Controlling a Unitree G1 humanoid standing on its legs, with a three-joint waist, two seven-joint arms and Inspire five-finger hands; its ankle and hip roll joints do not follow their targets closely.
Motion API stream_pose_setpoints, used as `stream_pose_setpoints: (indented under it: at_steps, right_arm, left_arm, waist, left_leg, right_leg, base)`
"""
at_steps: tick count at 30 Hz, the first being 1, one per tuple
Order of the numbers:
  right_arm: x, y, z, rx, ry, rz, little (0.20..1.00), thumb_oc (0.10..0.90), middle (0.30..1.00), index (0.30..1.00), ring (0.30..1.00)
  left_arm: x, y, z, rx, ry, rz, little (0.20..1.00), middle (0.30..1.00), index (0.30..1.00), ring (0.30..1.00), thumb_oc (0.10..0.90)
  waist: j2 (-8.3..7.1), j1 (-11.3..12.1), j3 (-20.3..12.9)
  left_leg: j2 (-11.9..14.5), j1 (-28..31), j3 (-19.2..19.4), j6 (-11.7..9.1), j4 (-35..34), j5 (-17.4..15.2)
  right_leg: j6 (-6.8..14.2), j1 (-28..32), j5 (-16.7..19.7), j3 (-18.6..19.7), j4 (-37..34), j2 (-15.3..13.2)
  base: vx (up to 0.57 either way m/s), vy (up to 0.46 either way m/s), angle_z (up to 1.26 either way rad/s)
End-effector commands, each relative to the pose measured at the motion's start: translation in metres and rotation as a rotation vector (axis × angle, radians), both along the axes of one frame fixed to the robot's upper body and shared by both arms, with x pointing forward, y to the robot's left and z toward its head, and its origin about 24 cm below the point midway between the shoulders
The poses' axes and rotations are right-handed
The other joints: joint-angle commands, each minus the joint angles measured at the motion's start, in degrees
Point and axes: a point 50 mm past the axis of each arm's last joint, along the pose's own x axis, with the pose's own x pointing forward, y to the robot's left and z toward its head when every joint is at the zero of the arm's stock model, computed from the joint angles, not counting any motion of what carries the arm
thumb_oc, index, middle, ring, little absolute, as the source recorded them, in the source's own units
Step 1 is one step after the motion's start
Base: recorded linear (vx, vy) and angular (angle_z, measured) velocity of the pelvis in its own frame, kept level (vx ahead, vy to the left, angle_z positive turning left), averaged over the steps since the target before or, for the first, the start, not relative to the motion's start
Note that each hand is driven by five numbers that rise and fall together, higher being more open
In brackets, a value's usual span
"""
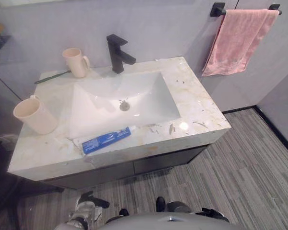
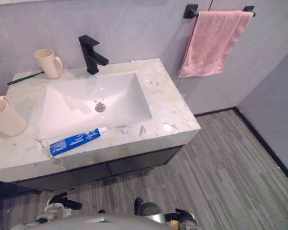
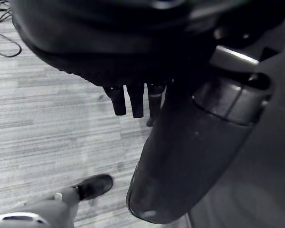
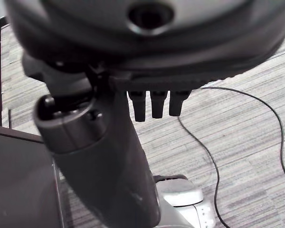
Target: Organize the bathroom.
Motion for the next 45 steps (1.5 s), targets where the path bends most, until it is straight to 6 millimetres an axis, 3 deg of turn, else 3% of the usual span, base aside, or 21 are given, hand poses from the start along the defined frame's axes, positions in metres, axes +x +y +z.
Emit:
stream_pose_setpoints:
  at_steps: [1, 7, 11, 14, 15, 16, 19, 21, 24, 25, 27, 28, 32, 35, 39, 40, 43, 45]
  right_arm:
    - [0.012, -0.003, 0.003, -0.031, -0.030, 0.075, 0.900, 0.800, 0.900, 0.900, 0.900]
    - [0.023, 0.002, 0.004, -0.019, -0.055, 0.154, 0.900, 0.800, 0.900, 0.900, 0.900]
    - [0.036, 0.003, 0.008, -0.034, -0.095, 0.200, 0.900, 0.800, 0.900, 0.900, 0.900]
    - [0.044, -0.003, 0.011, -0.055, -0.123, 0.178, 0.900, 0.800, 0.900, 0.900, 0.900]
    - [0.045, -0.004, 0.012, -0.053, -0.127, 0.167, 0.900, 0.800, 0.900, 0.900, 0.900]
    - [0.049, -0.006, 0.014, -0.051, -0.147, 0.130, 0.900, 0.800, 0.900, 0.900, 0.900]
    - [0.049, -0.008, 0.014, -0.050, -0.145, 0.128, 0.900, 0.800, 0.900, 0.900, 0.900]
    - [0.045, -0.010, 0.013, -0.049, -0.132, 0.120, 0.900, 0.800, 0.900, 0.900, 0.900]
    - [0.040, -0.012, 0.012, -0.050, -0.103, 0.123, 0.900, 0.800, 0.900, 0.900, 0.900]
    - [0.040, -0.011, 0.012, -0.052, -0.096, 0.121, 0.900, 0.800, 0.900, 0.900, 0.900]
    - [0.042, -0.011, 0.012, -0.044, -0.098, 0.105, 0.900, 0.800, 0.900, 0.900, 0.900]
    - [0.043, -0.010, 0.012, -0.042, -0.099, 0.107, 0.900, 0.800, 0.900, 0.900, 0.900]
    - [0.045, -0.005, 0.012, -0.038, -0.104, 0.109, 0.900, 0.800, 0.900, 0.900, 0.900]
    - [0.044, -0.001, 0.010, -0.018, -0.111, 0.116, 0.900, 0.800, 0.900, 0.900, 0.900]
    - [0.040, -0.004, 0.010, -0.024, -0.105, 0.086, 0.900, 0.800, 0.900, 0.900, 0.900]
    - [0.036, -0.005, 0.009, -0.024, -0.094, 0.097, 0.900, 0.800, 0.900, 0.900, 0.900]
    - [0.033, -0.004, 0.008, -0.023, -0.081, 0.095, 0.900, 0.800, 0.900, 0.900, 0.900]
    - [0.030, -0.002, 0.006, -0.021, -0.069, 0.096, 0.900, 0.800, 0.900, 0.900, 0.900]
  left_arm:
    - [0.013, 0.013, 0.007, 0.054, -0.052, 0.059, 0.900, 0.900, 0.900, 0.900, 0.800]
    - [-0.007, 0.012, 0.001, 0.058, 0.002, 0.107, 0.900, 0.900, 0.900, 0.900, 0.800]
    - [-0.013, 0.007, -0.001, 0.046, 0.009, 0.082, 0.900, 0.900, 0.900, 0.900, 0.800]
    - [-0.006, -0.001, -0.001, 0.024, -0.019, 0.042, 0.900, 0.900, 0.900, 0.900, 0.800]
    - [-0.005, -0.001, -0.001, 0.020, -0.024, 0.042, 0.900, 0.900, 0.900, 0.900, 0.800]
    - [-0.004, -0.003, -0.001, 0.013, -0.034, 0.046, 0.900, 0.900, 0.900, 0.900, 0.800]
    - [-0.003, -0.004, -0.001, 0.006, -0.036, 0.041, 0.900, 0.900, 0.900, 0.900, 0.800]
    - [-0.002, -0.005, -0.001, -0.004, -0.039, 0.032, 0.900, 0.900, 0.900, 0.900, 0.800]
    - [0.005, -0.012, -0.001, -0.019, -0.065, 0.008, 0.900, 0.900, 0.900, 0.900, 0.800]
    - [0.011, -0.016, 0.001, -0.019, -0.076, -0.023, 0.900, 0.900, 0.900, 0.900, 0.800]
    - [0.019, -0.018, 0.003, -0.017, -0.094, -0.049, 0.900, 0.900, 0.900, 0.900, 0.800]
    - [0.020, -0.018, 0.003, -0.014, -0.097, -0.058, 0.900, 0.900, 0.900, 0.900, 0.800]
    - [0.026, -0.012, 0.006, 0.022, -0.104, -0.097, 0.900, 0.900, 0.900, 0.900, 0.800]
    - [0.019, 0.001, 0.007, 0.046, -0.091, -0.057, 0.900, 0.900, 0.900, 0.900, 0.800]
    - [0.019, 0.010, 0.009, 0.051, -0.113, -0.003, 0.900, 0.900, 0.900, 0.900, 0.800]
    - [0.022, 0.014, 0.011, 0.055, -0.128, 0.026, 0.900, 0.900, 0.900, 0.900, 0.800]
    - [0.022, 0.014, 0.011, 0.055, -0.142, 0.061, 0.900, 0.900, 0.900, 0.900, 0.800]
    - [0.019, 0.015, 0.011, 0.068, -0.142, 0.074, 0.900, 0.900, 0.900, 0.900, 0.800]
  waist:
    - [-1.54, 1.84, -2.81]
    - [-1.64, 3.33, -2.92]
    - [-1.31, 4.29, -1.83]
    - [-3.00, 4.22, -0.30]
    - [-3.32, 4.17, -0.04]
    - [-4.33, 4.06, 0.33]
    - [-4.74, 3.20, -0.29]
    - [-3.68, 2.35, -1.33]
    - [-1.34, 1.21, -2.62]
    - [-0.81, 1.07, -2.79]
    - [-1.09, 0.32, -2.32]
    - [-1.13, 0.26, -2.19]
    - [-1.43, 0.27, -0.78]
    - [-1.62, 1.27, 0.39]
    - [-0.98, 1.45, 0.50]
    - [-0.45, 1.61, 0.20]
    - [-0.23, 2.54, -0.57]
    - [-0.92, 3.27, -1.27]
  left_leg:
    - [-1.72, -1.23, 0.14, 1.58, 1.44, -1.05]
    - [-0.83, -2.17, -1.67, -0.03, 2.09, 0.24]
    - [0.83, -5.79, -0.90, -2.26, 4.54, 1.72]
    - [0.38, -10.08, 1.87, -2.46, 16.83, -1.38]
    - [0.18, -10.48, 1.56, -2.45, 19.82, -1.91]
    - [-1.10, -10.65, -0.47, -2.48, 28.44, -2.17]
    - [-3.17, -8.38, -2.96, -1.69, 33.64, -3.91]
    - [-4.64, -5.01, -5.95, -2.11, 32.60, -4.16]
    - [-6.26, 1.69, -10.39, -2.31, 21.36, -5.96]
    - [-7.82, 5.28, -12.81, -0.78, 13.22, -10.84]
    - [-8.82, 7.40, -14.63, 1.15, 7.83, -14.12]
    - [-8.88, 7.52, -14.63, 1.37, 7.38, -14.18]
    - [-9.19, 8.35, -14.02, 2.37, 2.16, -11.78]
    - [-8.50, 7.46, -10.53, 2.50, 0.97, -9.62]
    - [-7.41, 5.82, -7.22, 2.99, 1.49, -7.88]
    - [-6.55, 4.73, -5.14, 3.49, 2.07, -7.38]
    - [-5.97, 4.11, -3.62, 3.33, 1.79, -6.47]
    - [-6.25, 4.06, -1.97, 3.00, 1.37, -6.39]
  right_leg:
    - [2.64, -0.76, 2.22, 3.32, 0.14, -3.14]
    - [1.08, 2.33, 2.86, 3.98, -4.91, -0.88]
    - [0.58, 1.40, 3.09, 1.81, -6.32, -0.93]
    - [-0.32, 0.06, 3.92, -0.64, -6.32, -3.34]
    - [-0.64, -0.08, 4.10, -0.93, -6.32, -3.65]
    - [-1.47, -0.84, 5.09, -1.77, -6.32, -4.46]
    - [-1.77, -2.53, 6.68, -2.60, -6.13, -4.91]
    - [-1.73, -3.85, 7.37, -3.25, -5.92, -4.28]
    - [-0.95, -6.63, 8.34, -3.53, -5.00, -2.68]
    - [0.07, -8.78, 9.65, -3.94, -4.17, -2.91]
    - [2.01, -12.86, 12.45, -3.55, -2.89, -3.94]
    - [2.29, -13.19, 12.78, -3.56, -2.87, -4.06]
    - [4.40, -14.65, 14.77, -4.93, -4.62, -4.77]
    - [5.01, -14.39, 13.77, -7.70, -2.53, -6.01]
    - [3.61, -12.31, 10.38, -4.75, 4.63, -7.18]
    - [3.18, -10.59, 7.71, -3.11, 7.59, -7.67]
    - [3.12, -6.63, 5.13, -3.77, 5.75, -7.86]
    - [3.49, -3.64, 5.56, -4.78, 1.43, -7.46]
  base:
    - [0.02, -0.173, -0.22]
    - [0.01, -0.129, -0.04]
    - [-0.16, -0.101, 0.10]
    - [-0.33, -0.079, 0.40]
    - [-0.37, -0.098, 0.47]
    - [-0.29, -0.072, 0.32]
    - [-0.27, 0.008, 0.37]
    - [-0.22, 0.127, 0.42]
    - [-0.23, 0.191, 0.45]
    - [-0.23, 0.181, 0.36]
    - [-0.25, 0.162, 0.14]
    - [-0.23, 0.135, 0.00]
    - [-0.25, 0.109, 0.03]
    - [-0.25, 0.032, -0.15]
    - [-0.20, 0.018, -0.40]
    - [-0.15, -0.015, -0.13]
    - [-0.10, -0.054, -0.28]
    - [-0.02, -0.078, -0.21]
